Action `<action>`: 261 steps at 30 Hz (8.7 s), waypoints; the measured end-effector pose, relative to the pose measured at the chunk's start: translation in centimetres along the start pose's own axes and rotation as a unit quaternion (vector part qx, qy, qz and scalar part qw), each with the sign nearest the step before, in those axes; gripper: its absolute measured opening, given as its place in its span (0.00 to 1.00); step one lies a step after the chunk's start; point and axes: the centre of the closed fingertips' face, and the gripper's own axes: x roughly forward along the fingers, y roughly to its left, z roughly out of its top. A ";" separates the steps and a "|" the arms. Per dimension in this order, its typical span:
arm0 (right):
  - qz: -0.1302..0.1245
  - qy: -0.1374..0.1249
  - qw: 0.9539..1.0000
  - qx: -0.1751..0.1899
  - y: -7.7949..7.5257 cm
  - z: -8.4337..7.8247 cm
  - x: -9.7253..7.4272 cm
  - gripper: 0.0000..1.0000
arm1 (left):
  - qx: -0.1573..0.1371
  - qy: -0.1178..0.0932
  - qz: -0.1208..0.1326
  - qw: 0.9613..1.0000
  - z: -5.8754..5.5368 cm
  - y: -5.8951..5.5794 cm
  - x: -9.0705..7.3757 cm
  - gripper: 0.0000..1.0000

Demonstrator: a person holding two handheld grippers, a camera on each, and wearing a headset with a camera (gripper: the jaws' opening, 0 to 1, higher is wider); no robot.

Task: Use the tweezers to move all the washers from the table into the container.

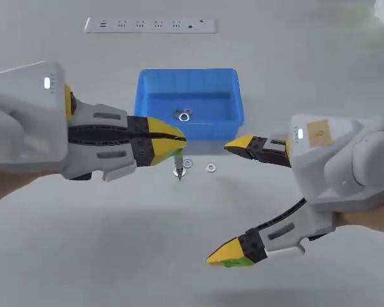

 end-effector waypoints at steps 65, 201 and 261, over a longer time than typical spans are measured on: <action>0.078 -0.020 0.995 -0.053 -3.5 2.6 5.9 0.12 | -0.040 0.022 -0.032 0.998 -0.5 -0.2 0.4 0.04; -0.066 -0.041 0.997 -0.016 -14.9 5.0 3.9 0.08 | -0.199 0.042 0.152 0.967 -4.5 -0.6 -7.8 0.99; -0.005 -0.052 0.993 -0.108 -10.4 8.8 2.8 0.08 | -0.048 -0.041 0.035 0.997 5.0 7.3 -0.1 0.07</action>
